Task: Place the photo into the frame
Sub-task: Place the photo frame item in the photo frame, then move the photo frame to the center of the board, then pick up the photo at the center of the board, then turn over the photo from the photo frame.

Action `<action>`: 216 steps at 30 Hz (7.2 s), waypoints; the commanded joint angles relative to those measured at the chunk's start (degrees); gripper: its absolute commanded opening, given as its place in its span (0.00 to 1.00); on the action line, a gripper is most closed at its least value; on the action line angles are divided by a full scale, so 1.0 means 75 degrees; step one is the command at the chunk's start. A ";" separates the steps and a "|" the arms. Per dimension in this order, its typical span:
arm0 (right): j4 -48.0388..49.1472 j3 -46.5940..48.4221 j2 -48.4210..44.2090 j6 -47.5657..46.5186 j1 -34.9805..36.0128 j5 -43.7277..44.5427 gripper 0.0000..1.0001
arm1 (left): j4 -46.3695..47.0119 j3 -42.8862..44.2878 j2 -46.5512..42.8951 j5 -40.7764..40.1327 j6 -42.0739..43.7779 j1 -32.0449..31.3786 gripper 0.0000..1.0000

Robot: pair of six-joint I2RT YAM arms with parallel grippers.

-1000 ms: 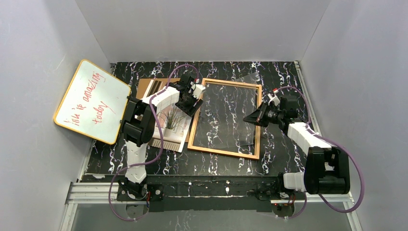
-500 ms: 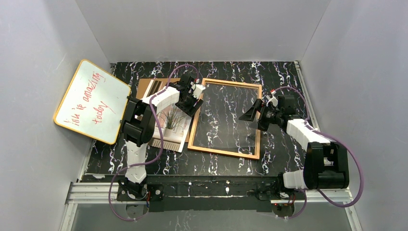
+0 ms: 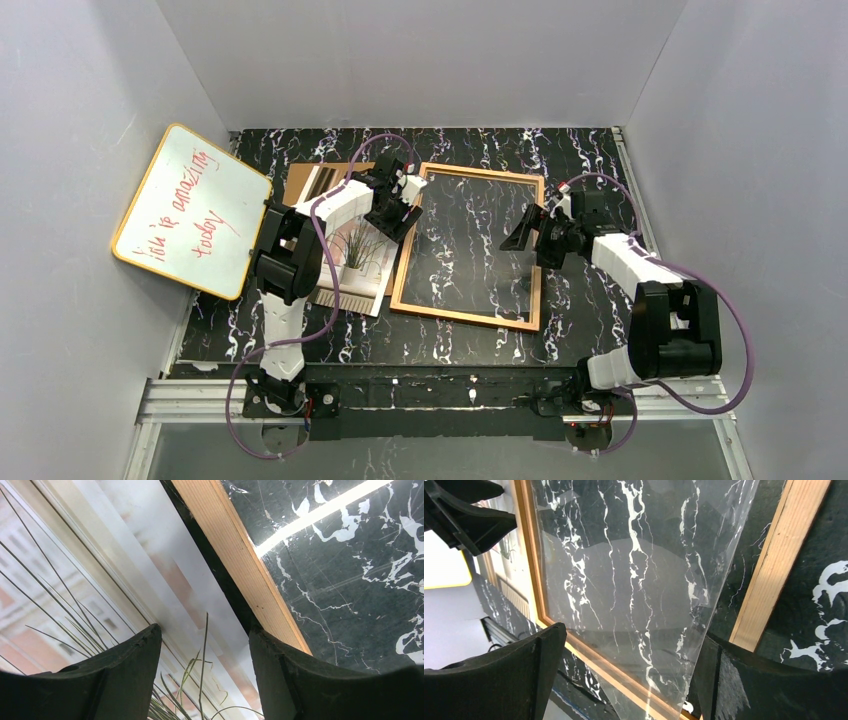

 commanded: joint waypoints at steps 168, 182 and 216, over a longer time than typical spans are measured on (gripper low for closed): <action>-0.3383 0.8210 0.0239 -0.2471 0.0594 0.9688 0.01 | -0.1082 0.1946 -0.0695 -0.1037 -0.0179 0.2770 0.98; -0.6029 0.8303 0.2326 -0.2103 0.3418 1.0075 0.01 | -0.1021 0.1617 -0.0664 -0.1063 -0.0076 0.2772 0.98; -0.3933 0.6716 0.3407 0.3433 0.3395 0.6603 0.01 | -0.0916 0.1130 -0.0853 -0.0961 -0.0087 0.2760 0.98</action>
